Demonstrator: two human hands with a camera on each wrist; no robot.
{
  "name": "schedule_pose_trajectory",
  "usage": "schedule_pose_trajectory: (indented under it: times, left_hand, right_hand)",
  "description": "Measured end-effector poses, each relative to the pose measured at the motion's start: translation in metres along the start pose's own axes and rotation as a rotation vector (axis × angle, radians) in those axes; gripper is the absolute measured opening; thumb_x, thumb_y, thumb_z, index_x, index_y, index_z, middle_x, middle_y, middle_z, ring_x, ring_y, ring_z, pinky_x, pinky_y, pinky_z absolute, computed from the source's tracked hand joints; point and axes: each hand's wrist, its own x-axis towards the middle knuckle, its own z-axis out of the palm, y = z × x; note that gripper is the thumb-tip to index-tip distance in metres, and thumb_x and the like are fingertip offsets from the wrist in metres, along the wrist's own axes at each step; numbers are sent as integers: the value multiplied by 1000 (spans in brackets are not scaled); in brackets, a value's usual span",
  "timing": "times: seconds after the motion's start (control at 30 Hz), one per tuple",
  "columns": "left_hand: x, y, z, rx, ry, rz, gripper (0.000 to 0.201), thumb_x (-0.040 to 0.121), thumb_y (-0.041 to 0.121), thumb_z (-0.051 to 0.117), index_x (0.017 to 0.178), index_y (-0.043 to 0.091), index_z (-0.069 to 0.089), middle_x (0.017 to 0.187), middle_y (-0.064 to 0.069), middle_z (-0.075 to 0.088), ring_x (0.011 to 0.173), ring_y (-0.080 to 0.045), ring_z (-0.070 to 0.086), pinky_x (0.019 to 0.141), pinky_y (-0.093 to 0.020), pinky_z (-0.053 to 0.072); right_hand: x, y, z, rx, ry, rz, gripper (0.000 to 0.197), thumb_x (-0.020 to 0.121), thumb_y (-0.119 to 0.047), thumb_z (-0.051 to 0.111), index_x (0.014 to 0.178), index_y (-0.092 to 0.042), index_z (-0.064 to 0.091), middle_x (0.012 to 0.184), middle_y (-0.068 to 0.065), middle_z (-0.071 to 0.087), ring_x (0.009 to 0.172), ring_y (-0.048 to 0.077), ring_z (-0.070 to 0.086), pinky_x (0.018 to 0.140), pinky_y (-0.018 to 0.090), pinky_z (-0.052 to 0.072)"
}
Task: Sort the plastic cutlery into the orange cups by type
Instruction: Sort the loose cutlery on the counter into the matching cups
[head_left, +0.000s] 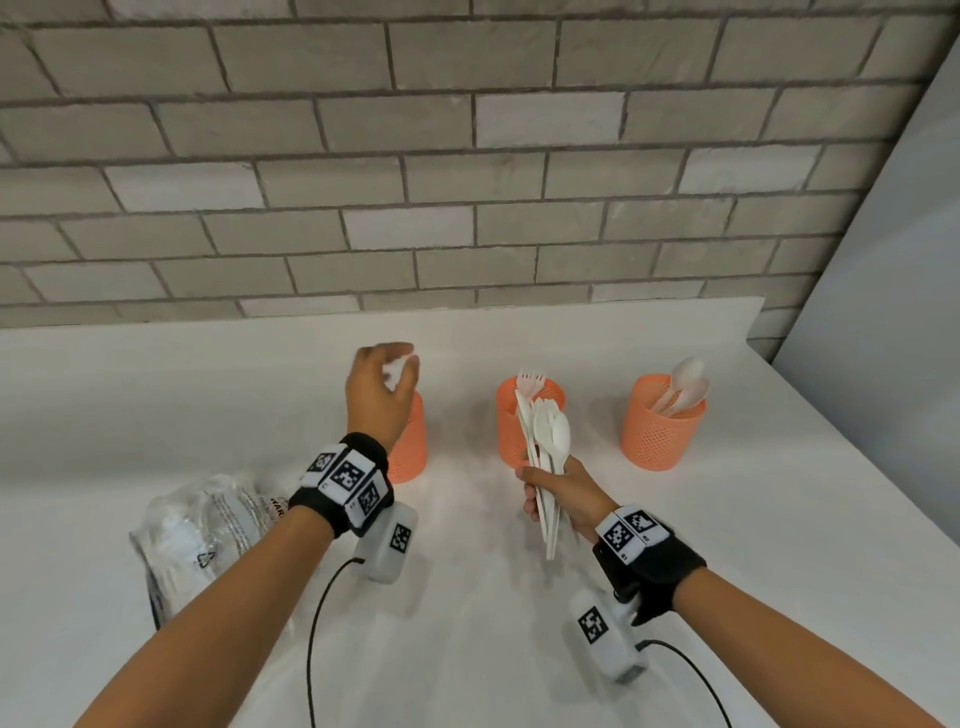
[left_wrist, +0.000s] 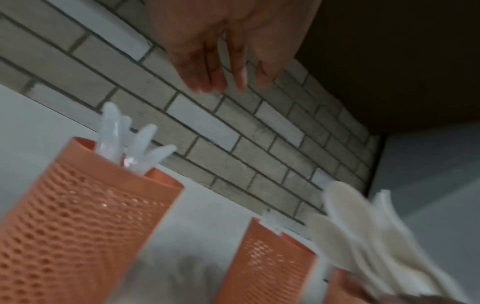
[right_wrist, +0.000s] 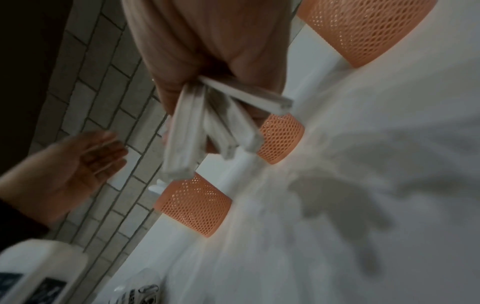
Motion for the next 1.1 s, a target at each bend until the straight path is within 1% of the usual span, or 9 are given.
schedule_pose_trajectory:
  times: [0.07,0.13,0.27,0.57,0.63,0.77,0.9,1.0,1.1]
  left_hand:
    - [-20,9,9,-71,-100,-38,10,89,8,57,94,8,65,95,-7,66,80,-12,56,69,-6,42]
    - [-41,14,21,-119,-223,-96,5,88,8,58,87,11,63,78,4,63,76,-15,56,64,-8,44]
    - [-76,19,43,-151,-360,-198,7,84,16,65,81,17,59,74,10,58,72,-15,56,58,-16,42]
    - [-89,33,61,-41,-366,-264,26,82,21,67,68,22,46,70,3,56,72,-22,59,70,-33,49]
    - [-82,39,60,-58,-346,-275,24,86,21,61,70,23,44,77,-5,62,74,-29,65,69,-37,53]
    - [-57,59,48,-242,-263,-327,13,92,18,51,82,14,44,85,-13,66,55,-14,62,56,-28,52]
    - [-29,74,34,-494,-139,-406,8,94,8,41,92,13,35,68,-8,60,53,-15,60,52,-23,54]
    - [-29,73,32,-242,-114,-280,11,91,10,48,91,16,38,69,3,49,59,-16,51,53,-21,43]
    - [-44,66,38,-23,-271,-163,18,87,15,58,102,20,48,69,7,47,63,-10,48,57,-19,38]
  right_hand:
    - [-1,1,6,3,51,-21,14,88,2,57,80,-7,49,44,2,50,33,13,49,39,22,46]
    - [-1,3,12,-30,100,-49,12,88,2,55,83,-5,48,43,1,49,31,13,47,37,22,44]
    - [-5,5,19,-93,143,-115,9,89,2,53,95,-4,48,53,8,48,30,12,47,37,21,42]
    - [-21,15,26,-168,108,-168,13,90,1,51,101,-6,48,57,9,47,35,12,48,39,24,44]
    - [-19,19,24,-169,112,-140,17,89,0,54,104,-5,47,57,9,48,33,12,49,38,23,44]
    - [-20,21,18,-150,104,-114,15,89,-1,56,91,-10,44,58,10,47,31,10,47,36,21,43]
    - [-21,20,9,-124,110,-127,11,90,-1,54,88,-7,44,59,10,46,28,9,43,34,18,38]
    - [-18,16,1,-118,110,-128,11,90,-3,55,96,-4,45,61,9,49,28,8,43,34,17,37]
    - [-15,8,-3,-112,69,-121,7,90,-5,55,91,-8,49,64,9,54,30,7,44,35,17,38]
